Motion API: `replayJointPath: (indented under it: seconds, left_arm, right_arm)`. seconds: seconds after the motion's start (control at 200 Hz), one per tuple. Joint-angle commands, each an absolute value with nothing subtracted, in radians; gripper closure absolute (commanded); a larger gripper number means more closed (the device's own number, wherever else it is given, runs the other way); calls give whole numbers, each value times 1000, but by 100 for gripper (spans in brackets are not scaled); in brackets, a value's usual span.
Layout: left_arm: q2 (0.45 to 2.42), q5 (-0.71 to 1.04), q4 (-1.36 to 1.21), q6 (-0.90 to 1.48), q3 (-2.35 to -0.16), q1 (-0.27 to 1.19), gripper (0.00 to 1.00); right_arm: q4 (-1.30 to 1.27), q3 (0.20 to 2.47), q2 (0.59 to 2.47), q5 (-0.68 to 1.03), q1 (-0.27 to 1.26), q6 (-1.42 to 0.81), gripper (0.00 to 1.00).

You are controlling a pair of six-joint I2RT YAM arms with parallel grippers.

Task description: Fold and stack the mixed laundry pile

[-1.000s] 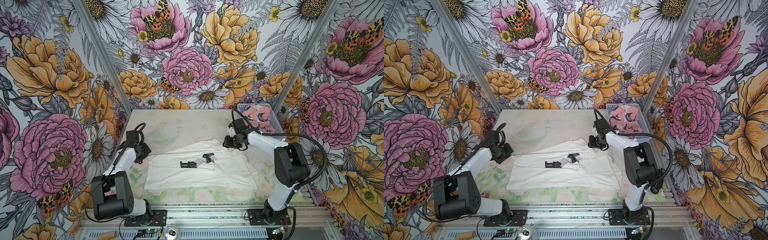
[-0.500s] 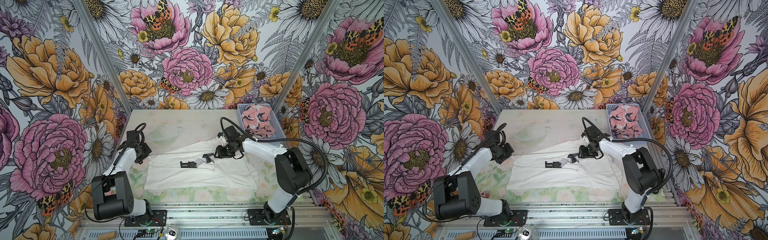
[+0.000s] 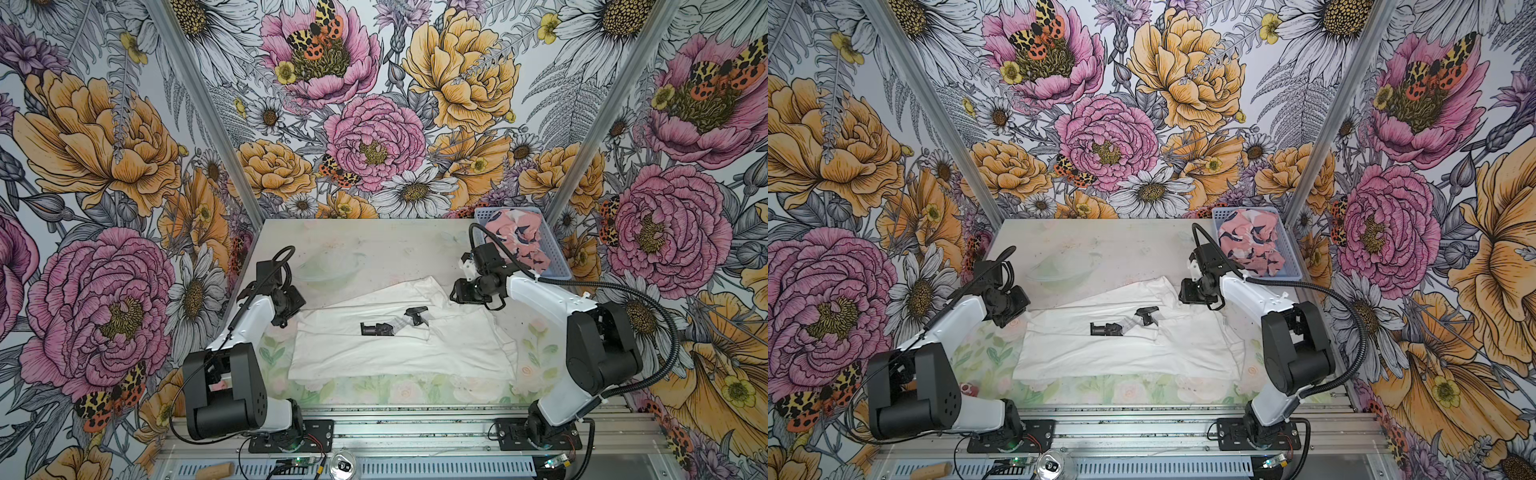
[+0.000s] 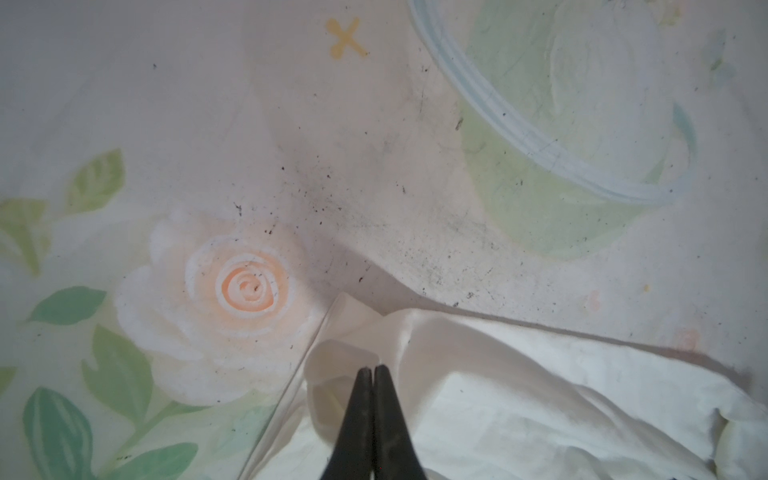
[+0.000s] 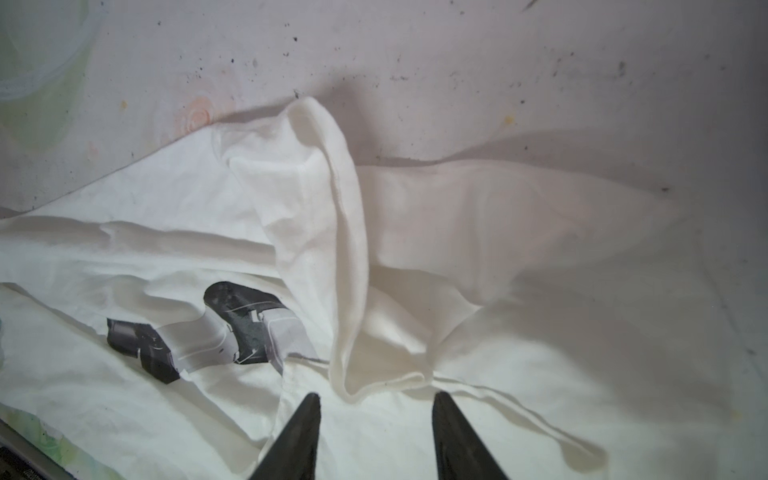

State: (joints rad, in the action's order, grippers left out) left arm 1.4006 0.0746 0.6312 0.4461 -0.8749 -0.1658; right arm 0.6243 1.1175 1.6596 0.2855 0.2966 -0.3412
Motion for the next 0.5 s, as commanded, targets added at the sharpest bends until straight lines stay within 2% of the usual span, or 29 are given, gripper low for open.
replayJointPath:
  seconds: [0.0,0.495]
  left_arm:
    - [1406,72,617,458,-879,-157,100]
    - [1404,72,617,458,-879,-155,100]
  right_arm:
    - [558,1100,1671,324,287,-331,52]
    - [507,1063,1728,360,287,-288,53]
